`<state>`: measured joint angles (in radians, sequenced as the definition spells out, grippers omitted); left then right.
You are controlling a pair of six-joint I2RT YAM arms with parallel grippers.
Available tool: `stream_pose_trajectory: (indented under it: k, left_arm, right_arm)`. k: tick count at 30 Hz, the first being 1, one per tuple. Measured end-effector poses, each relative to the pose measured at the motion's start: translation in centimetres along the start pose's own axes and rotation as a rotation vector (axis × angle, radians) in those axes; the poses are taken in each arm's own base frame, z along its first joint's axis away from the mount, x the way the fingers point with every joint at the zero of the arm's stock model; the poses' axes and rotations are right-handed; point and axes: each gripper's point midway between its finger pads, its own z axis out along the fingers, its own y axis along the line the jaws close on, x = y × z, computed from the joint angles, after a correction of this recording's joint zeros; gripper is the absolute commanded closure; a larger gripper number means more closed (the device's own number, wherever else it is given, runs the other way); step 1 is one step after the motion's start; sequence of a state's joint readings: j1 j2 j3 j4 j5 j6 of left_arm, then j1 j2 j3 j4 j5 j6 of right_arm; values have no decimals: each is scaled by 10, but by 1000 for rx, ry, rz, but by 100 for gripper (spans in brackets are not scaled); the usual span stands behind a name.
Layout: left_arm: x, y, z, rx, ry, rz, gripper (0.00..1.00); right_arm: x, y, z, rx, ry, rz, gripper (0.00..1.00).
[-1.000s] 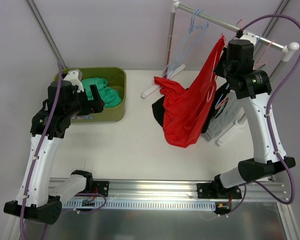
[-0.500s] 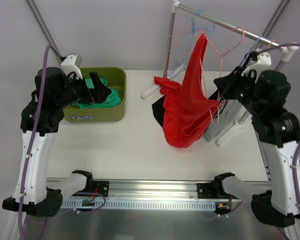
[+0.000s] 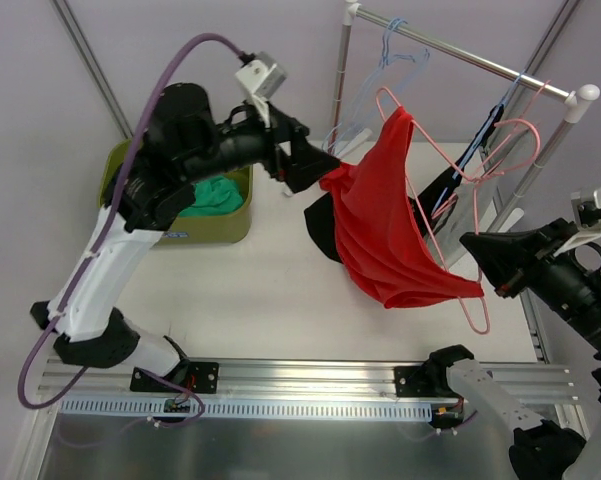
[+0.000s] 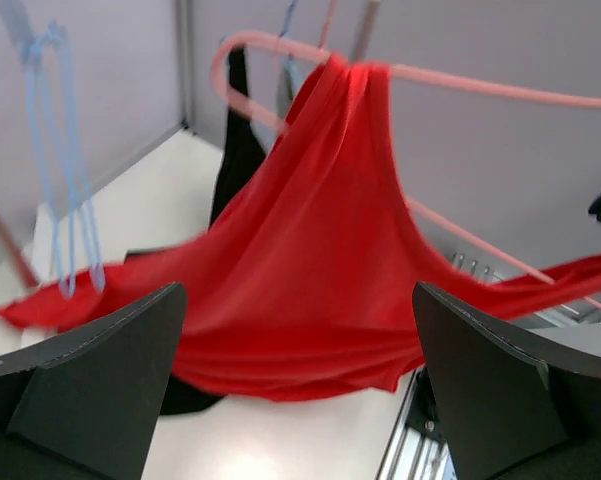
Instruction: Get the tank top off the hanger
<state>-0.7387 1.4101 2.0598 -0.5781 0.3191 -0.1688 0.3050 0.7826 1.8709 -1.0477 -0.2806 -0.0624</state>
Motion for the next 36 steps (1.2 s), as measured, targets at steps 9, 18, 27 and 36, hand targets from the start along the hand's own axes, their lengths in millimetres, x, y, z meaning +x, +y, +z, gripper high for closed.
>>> stream_pose_trajectory:
  k: [9, 18, 27, 36]
  left_arm:
    - [5, -23, 87, 100, 0, 45, 38]
    - [10, -22, 98, 106, -1, 51, 90]
    - [25, 11, 98, -82, 9, 32, 100]
    - [4, 108, -6, -724, -129, 3, 100]
  right_arm:
    - [9, 27, -16, -119, 105, 25, 100]
    - [6, 29, -1, -143, 154, 44, 100]
    - [9, 26, 5, -146, 177, 34, 100]
    - [15, 50, -5, -331, 179, -89, 100]
